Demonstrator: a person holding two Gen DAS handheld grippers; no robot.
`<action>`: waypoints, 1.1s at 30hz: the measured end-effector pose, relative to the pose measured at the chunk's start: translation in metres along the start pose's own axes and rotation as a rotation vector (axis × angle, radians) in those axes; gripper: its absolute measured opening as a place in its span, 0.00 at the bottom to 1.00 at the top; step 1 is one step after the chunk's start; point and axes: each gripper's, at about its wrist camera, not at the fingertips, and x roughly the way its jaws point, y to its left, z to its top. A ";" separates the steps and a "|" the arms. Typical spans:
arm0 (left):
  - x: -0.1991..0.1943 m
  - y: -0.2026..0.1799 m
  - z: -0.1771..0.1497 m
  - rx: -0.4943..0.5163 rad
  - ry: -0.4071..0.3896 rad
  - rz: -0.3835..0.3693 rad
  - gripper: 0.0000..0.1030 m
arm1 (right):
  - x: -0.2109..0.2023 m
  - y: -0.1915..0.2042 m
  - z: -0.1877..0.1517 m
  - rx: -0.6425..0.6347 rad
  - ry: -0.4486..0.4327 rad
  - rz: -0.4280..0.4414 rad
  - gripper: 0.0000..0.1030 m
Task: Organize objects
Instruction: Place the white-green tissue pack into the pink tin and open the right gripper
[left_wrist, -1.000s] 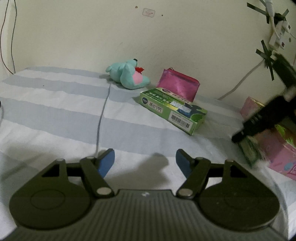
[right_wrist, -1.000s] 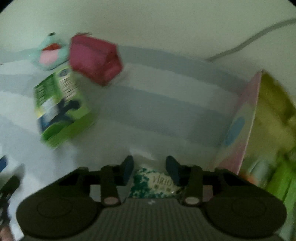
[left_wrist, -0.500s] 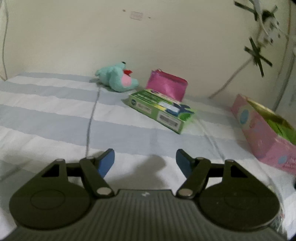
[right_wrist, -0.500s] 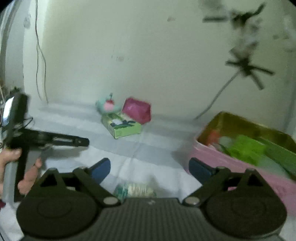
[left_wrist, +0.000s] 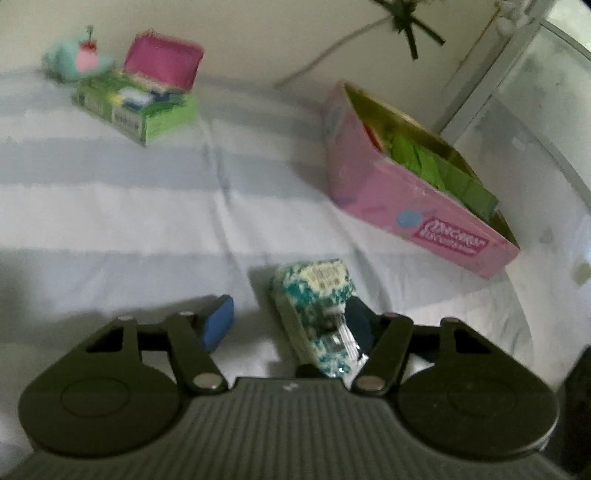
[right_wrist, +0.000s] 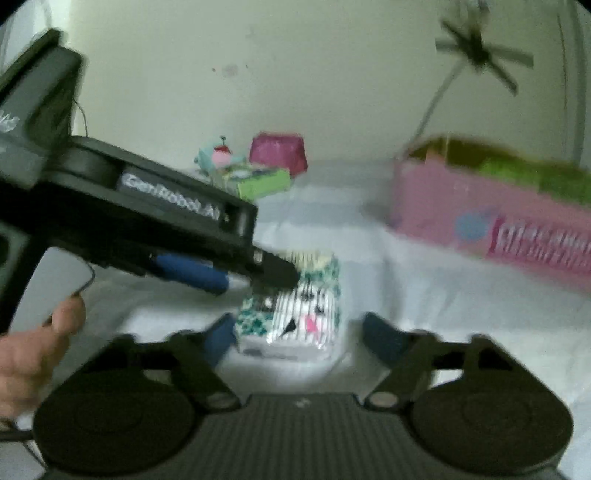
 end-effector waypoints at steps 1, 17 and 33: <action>0.003 -0.006 0.000 0.027 0.000 0.010 0.55 | -0.004 0.006 -0.004 0.001 -0.012 -0.008 0.53; 0.036 -0.152 0.075 0.263 -0.102 -0.158 0.39 | -0.062 -0.095 0.037 0.133 -0.374 -0.241 0.50; 0.068 -0.184 0.081 0.357 -0.252 0.180 0.65 | -0.040 -0.187 0.038 0.298 -0.392 -0.379 0.65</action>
